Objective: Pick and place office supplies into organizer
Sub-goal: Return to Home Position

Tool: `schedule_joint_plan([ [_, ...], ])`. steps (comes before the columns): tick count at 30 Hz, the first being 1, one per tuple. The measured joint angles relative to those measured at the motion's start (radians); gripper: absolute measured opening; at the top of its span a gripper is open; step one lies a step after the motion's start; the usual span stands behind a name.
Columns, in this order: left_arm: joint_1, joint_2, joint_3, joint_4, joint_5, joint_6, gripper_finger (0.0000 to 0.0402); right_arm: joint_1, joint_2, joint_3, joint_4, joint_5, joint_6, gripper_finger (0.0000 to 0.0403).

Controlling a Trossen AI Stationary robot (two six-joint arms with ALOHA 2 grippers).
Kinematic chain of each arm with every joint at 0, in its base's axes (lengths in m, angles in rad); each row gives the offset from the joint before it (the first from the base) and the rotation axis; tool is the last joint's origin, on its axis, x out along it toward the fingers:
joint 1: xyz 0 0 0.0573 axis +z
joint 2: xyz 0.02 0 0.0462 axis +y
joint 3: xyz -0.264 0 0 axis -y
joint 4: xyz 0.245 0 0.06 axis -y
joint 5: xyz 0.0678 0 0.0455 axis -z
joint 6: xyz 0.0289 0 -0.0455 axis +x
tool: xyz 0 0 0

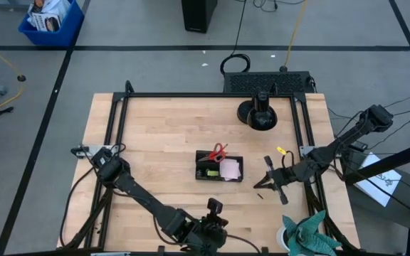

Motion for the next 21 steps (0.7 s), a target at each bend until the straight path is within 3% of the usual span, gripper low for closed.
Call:
schedule_joint_plan([
  [7,-0.023,0.0,0.0,-0.083,-0.107,-0.041,0.0006,-0.108,0.037,0.0,-0.072,-0.053,0.013,0.0],
  [21,-0.021,0.0,0.0,-0.173,-0.156,-0.076,0.0006,-0.117,0.407,0.093,0.002,-0.077,0.007,0.0],
])
